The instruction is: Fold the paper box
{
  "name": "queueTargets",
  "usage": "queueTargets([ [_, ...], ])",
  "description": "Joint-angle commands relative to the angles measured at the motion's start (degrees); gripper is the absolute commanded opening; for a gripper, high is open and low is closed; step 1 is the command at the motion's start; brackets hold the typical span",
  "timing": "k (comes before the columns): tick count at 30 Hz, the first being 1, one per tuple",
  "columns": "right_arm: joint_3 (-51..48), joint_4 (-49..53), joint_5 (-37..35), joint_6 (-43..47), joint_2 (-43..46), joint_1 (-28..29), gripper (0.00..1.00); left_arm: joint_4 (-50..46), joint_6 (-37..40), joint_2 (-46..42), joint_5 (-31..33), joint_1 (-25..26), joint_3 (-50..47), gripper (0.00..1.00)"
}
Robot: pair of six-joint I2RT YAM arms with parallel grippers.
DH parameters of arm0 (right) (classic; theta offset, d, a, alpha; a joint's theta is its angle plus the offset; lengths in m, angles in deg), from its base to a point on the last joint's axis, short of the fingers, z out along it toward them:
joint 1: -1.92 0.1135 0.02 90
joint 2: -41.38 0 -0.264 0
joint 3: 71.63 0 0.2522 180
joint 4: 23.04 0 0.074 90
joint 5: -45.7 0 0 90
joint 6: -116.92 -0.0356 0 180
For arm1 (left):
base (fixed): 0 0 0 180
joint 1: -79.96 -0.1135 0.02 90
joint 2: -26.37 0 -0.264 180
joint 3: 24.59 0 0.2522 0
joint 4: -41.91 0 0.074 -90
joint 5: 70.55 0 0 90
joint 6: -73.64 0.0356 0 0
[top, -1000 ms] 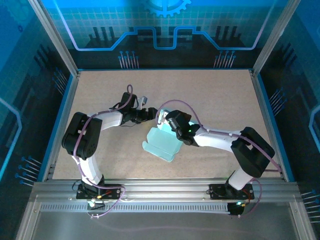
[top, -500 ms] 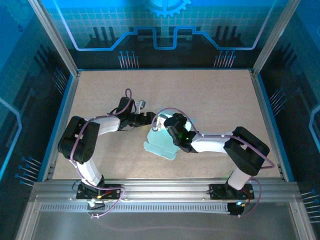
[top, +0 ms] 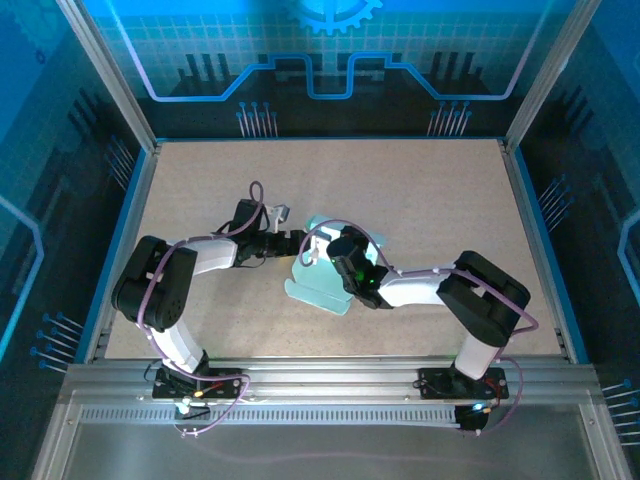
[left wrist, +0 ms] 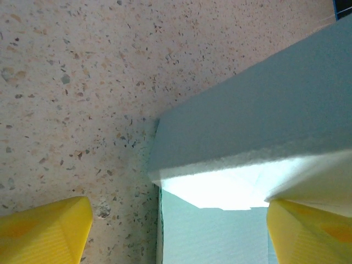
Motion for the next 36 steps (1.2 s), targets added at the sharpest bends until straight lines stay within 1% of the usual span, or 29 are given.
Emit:
queueTargets([
  [1, -0.52, -5.28, -0.63, 1.93, -0.91, 1.4, 0.0, 0.58, 2.39, 0.31, -1.0, -0.39, 0.22, 0.79],
  [2, -0.5, -5.11, -0.44, 2.0, -0.95, 1.43, 0.0, 0.41, 2.73, 0.42, -1.01, -0.39, 0.46, 0.77],
  [3, -0.51, -5.01, -0.36, 2.01, -1.1, 1.51, 0.0, 0.24, 3.08, 0.47, -0.97, -0.41, 0.68, 0.72],
  [8, -0.42, -2.6, 0.38, 0.63, -0.94, 1.49, 0.0, -0.86, 5.41, 0.18, -0.95, -0.39, 2.29, 0.68],
  [9, -0.24, -1.92, 0.55, 0.33, -0.9, 1.49, 0.0, -1.39, 6.06, 0.07, -0.84, -0.39, 2.72, 0.63],
  [11, -0.15, -1.48, 0.76, 0.08, -0.83, 1.6, 0.0, -1.93, 7.19, 0.12, -0.73, -0.39, 3.3, 0.61],
  [15, 0.18, 0.57, 1.92, -1.47, -0.4, 1.6, 0.0, -3.16, 9.95, 1.02, -1.19, -0.41, 4.87, 0.61],
  [22, 1.45, 4.02, 3.23, -3.97, -0.05, 1.38, 0.0, -3.4, 10.97, 2.28, -3.41, -0.21, 6.32, 0.61],
  [27, 1.54, 7.35, 5.12, -8.48, 2.26, -0.19, 0.0, -1.37, 11.51, 0.91, -5.58, -0.15, 4.25, 0.61],
  [30, 1.42, 7.68, 5.28, -8.75, 2.66, -0.66, 0.0, 0.33, 11.56, 0.92, -6.76, -0.12, 3.33, 0.61],
  [36, 1.61, 7.89, 5.44, -8.21, 1.72, -0.6, 0.0, 0.66, 11.77, 3.17, -9.17, 0.64, 4.99, 0.61],
])
